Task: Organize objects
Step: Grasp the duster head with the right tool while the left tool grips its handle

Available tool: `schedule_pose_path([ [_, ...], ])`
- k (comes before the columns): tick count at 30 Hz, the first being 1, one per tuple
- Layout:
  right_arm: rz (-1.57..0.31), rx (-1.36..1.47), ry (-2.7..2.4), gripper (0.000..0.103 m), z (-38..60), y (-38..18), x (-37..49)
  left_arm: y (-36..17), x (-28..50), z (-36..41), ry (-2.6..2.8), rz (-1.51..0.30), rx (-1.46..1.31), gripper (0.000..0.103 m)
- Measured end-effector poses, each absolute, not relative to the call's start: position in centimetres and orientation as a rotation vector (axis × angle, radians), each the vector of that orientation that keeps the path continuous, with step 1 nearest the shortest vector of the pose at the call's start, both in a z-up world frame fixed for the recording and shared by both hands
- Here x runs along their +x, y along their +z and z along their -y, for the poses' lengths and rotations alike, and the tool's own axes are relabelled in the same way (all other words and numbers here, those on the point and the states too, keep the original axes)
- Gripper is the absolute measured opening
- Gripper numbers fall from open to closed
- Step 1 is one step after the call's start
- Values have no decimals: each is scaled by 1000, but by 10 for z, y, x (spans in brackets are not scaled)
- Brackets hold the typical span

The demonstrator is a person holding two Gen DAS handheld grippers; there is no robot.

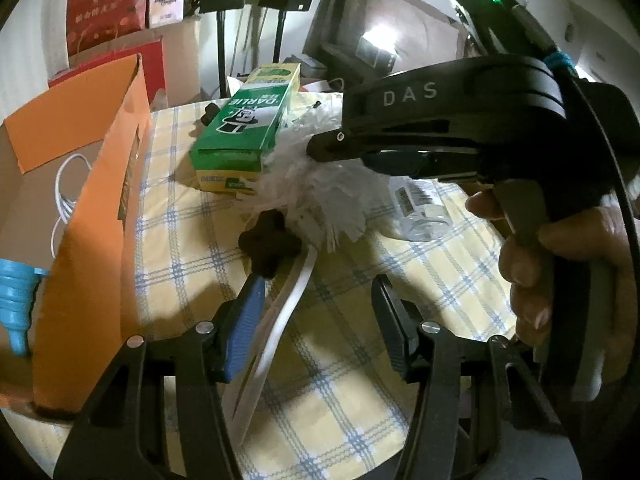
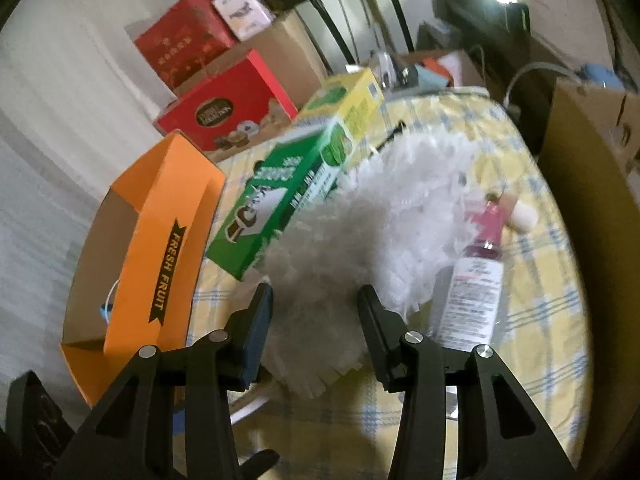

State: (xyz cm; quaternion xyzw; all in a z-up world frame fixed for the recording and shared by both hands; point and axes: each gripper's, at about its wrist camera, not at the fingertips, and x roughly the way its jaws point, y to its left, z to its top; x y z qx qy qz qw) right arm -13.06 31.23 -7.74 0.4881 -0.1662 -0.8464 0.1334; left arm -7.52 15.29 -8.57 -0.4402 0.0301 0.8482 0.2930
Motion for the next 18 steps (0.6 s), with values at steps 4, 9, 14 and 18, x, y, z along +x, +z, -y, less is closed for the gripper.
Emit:
schedule_pose_path([
  [4, 572, 1440, -2442, 47, -317, -82, -136, -93, -79, -154, 2250, -72, -1197, 51],
  [9, 756, 1431, -2380, 55, -328, -82, -137, -104, -85, -151, 2230, -53, -1236, 43],
  [14, 729, 1451, -2415, 55, -326, -81, -140, -105, -87, -152, 2244, -65, -1234, 31],
  [18, 638, 1460, -2469, 26, -319, -83, -141, -107, -86, -155, 2264, -115, -1217, 15],
])
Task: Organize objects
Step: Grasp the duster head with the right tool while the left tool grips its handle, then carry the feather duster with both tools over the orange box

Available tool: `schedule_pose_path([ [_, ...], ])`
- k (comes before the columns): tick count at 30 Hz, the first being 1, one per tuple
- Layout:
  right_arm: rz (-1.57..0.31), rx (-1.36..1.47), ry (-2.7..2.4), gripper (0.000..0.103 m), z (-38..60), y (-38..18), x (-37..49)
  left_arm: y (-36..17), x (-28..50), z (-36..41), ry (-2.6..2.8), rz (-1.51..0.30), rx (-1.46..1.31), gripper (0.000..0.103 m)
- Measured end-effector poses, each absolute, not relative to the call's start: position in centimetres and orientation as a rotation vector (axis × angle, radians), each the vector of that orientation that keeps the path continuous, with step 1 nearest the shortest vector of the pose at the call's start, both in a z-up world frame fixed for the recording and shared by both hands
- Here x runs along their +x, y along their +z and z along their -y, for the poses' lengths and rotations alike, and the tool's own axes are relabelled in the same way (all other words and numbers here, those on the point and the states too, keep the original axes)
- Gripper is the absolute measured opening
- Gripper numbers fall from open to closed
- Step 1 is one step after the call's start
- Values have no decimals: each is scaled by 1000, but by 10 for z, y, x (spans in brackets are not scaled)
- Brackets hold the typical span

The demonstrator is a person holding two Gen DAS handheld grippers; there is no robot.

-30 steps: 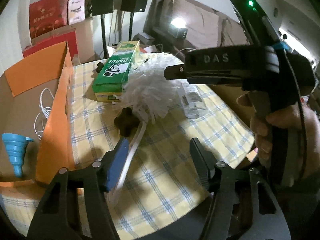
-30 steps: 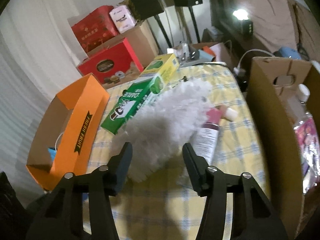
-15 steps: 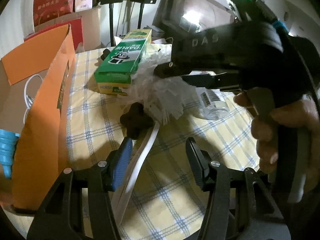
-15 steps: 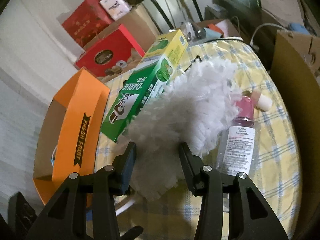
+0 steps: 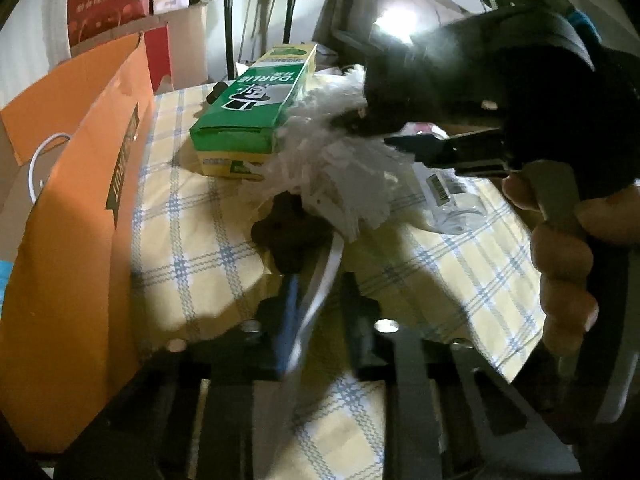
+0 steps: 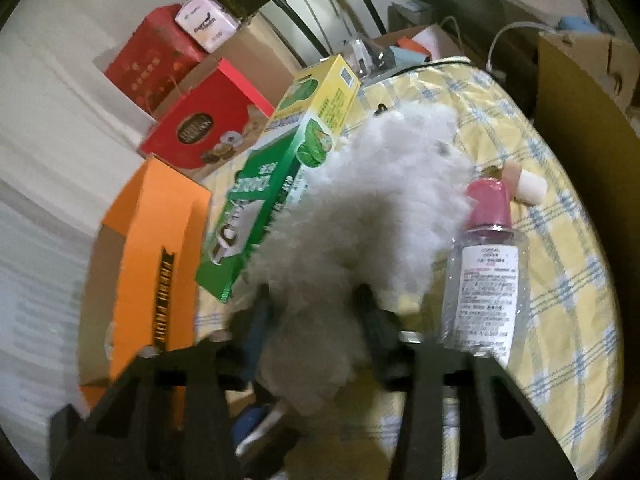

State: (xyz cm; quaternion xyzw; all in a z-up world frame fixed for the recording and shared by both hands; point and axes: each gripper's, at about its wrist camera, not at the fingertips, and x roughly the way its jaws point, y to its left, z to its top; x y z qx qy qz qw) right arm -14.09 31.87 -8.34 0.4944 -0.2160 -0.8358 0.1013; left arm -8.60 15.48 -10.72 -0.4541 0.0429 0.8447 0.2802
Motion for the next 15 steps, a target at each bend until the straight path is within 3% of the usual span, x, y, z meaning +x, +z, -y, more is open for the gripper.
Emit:
schedule_pose_path([
  [7, 677, 1363, -2480, 6, -323, -78, -133, -99, -76, -161, 2226, -93, -1162, 9],
  [15, 662, 1242, -2505, 4, -322, -37, -120, -63, -60, -162, 2201, -53, -1048, 7],
])
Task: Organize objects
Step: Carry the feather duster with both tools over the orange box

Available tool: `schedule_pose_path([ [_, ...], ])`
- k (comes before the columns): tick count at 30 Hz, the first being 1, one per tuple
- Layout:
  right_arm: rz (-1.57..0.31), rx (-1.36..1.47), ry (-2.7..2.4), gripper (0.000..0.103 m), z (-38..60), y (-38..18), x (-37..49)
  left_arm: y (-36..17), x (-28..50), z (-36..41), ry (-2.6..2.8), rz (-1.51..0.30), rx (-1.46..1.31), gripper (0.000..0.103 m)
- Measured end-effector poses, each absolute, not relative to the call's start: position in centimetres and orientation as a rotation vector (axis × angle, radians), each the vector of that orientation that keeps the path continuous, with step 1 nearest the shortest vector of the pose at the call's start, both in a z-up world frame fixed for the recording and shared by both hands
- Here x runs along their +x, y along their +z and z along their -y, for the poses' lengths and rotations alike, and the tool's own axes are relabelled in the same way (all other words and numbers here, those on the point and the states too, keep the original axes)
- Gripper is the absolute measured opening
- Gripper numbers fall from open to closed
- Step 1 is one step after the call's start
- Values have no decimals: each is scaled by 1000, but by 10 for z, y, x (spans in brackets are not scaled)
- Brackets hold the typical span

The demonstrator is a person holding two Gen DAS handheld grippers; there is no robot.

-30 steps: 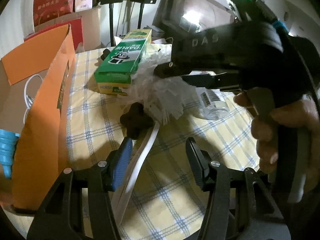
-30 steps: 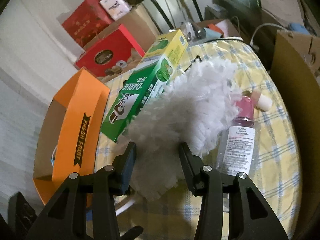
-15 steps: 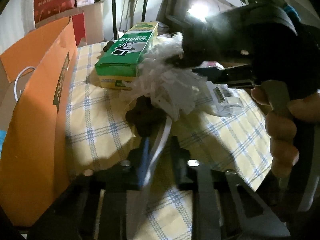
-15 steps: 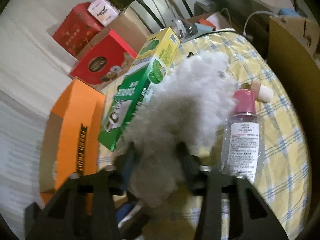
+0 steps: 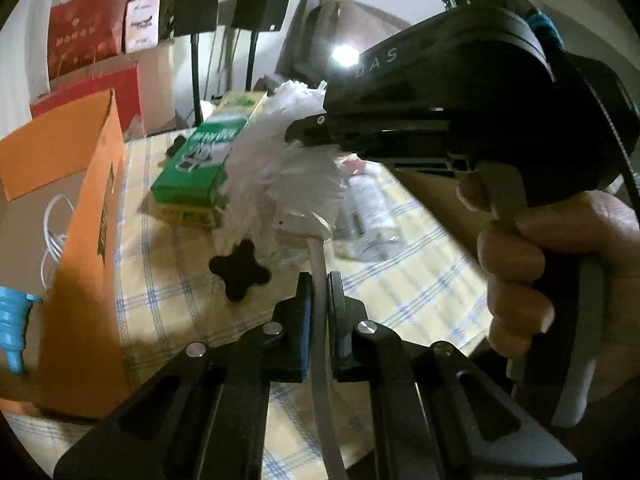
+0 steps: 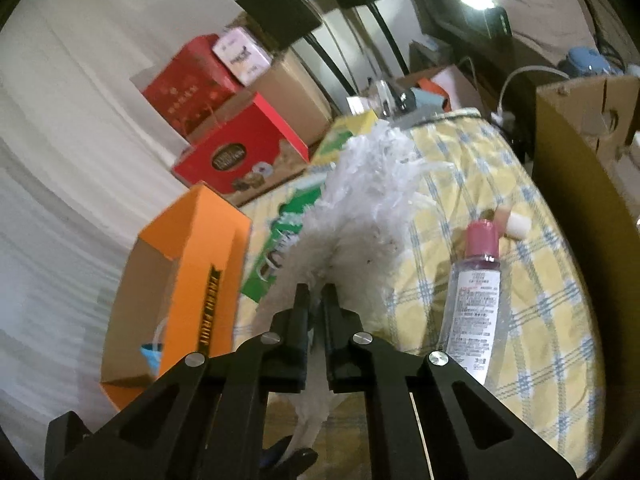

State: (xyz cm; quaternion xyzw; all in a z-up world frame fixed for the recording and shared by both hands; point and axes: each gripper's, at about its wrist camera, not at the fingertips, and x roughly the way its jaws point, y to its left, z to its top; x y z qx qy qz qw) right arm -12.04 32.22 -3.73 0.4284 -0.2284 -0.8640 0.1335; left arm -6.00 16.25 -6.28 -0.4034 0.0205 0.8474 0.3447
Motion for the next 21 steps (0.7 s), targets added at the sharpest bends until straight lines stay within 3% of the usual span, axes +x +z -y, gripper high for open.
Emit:
schedule_pose_path([
  [21, 546, 1074, -2460, 3, -259, 44, -112, 14, -52, -93, 2299, -22, -921, 6],
])
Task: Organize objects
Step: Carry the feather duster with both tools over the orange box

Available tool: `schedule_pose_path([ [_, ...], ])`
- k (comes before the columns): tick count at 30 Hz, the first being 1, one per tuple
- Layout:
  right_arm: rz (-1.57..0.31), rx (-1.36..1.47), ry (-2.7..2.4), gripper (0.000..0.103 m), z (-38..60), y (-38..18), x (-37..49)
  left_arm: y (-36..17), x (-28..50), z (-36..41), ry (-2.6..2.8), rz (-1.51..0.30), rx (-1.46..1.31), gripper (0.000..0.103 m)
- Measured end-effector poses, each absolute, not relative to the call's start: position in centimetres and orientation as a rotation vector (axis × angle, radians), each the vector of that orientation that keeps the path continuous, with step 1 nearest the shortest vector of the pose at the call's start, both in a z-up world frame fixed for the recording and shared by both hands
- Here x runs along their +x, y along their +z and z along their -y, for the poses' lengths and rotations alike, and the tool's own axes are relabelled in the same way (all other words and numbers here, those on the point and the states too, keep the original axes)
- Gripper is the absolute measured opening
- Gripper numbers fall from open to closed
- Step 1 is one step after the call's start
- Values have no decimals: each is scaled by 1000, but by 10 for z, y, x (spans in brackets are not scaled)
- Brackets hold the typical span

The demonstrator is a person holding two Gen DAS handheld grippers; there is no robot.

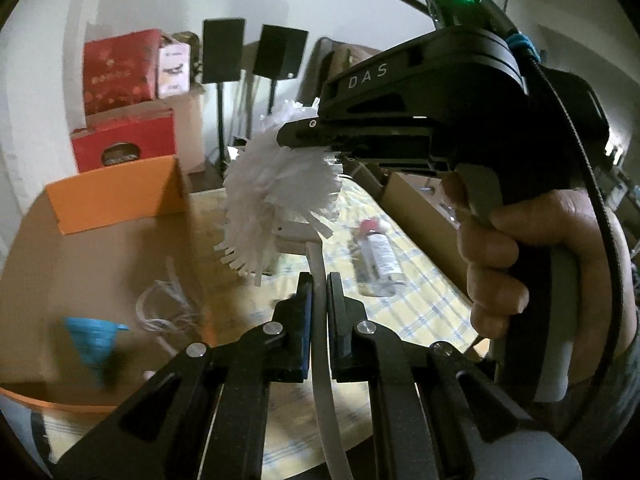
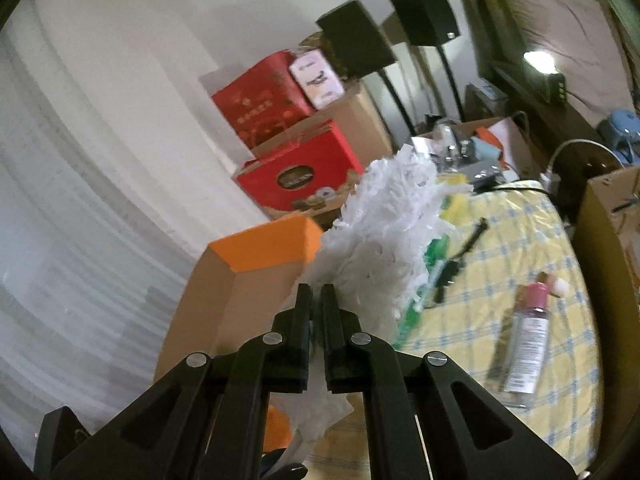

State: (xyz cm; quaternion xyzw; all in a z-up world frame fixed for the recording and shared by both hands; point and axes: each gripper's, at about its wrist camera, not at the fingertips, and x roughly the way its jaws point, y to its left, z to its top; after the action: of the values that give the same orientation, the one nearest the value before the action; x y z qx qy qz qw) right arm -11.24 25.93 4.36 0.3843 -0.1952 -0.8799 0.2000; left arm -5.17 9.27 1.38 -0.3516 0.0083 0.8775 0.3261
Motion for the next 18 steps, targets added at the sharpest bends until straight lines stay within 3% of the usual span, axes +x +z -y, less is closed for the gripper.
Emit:
schedule_pose_path([
  [13, 445, 1101, -2332, 2, -163, 46, -148, 14, -91, -16, 2334, 6, -992, 6],
  [18, 405, 1117, -2296, 2, -137, 39, -158, 20, -103, 9, 2361, -77, -994, 7],
])
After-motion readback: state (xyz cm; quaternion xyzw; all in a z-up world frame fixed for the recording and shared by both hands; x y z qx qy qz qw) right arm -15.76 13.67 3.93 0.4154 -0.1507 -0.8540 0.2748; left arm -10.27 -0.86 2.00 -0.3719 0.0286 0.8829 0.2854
